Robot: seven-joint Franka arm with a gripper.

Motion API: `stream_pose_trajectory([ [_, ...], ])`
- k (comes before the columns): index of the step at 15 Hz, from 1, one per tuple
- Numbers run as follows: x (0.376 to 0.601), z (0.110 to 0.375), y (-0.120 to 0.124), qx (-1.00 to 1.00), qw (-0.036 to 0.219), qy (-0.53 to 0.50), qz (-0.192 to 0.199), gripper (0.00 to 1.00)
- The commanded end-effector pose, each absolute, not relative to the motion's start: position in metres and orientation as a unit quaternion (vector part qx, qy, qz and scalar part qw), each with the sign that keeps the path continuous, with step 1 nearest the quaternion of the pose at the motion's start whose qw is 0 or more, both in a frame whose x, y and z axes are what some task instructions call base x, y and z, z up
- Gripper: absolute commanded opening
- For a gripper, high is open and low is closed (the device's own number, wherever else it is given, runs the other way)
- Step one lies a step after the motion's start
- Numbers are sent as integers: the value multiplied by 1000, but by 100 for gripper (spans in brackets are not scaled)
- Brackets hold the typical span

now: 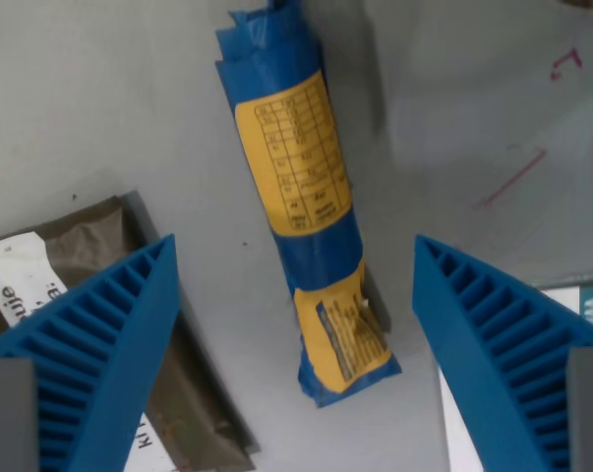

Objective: Move above the blue bag

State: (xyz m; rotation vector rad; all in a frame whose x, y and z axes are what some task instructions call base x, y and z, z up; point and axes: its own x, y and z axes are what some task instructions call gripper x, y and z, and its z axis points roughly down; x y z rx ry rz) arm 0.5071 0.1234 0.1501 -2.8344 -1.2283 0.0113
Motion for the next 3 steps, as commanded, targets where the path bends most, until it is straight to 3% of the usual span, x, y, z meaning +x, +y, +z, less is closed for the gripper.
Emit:
stream_pose_trajectory([
  [1, 515, 148, 126, -905, 8, -425, 11, 100],
  [3, 515, 148, 126, -907, 8, -422, 12, 100],
])
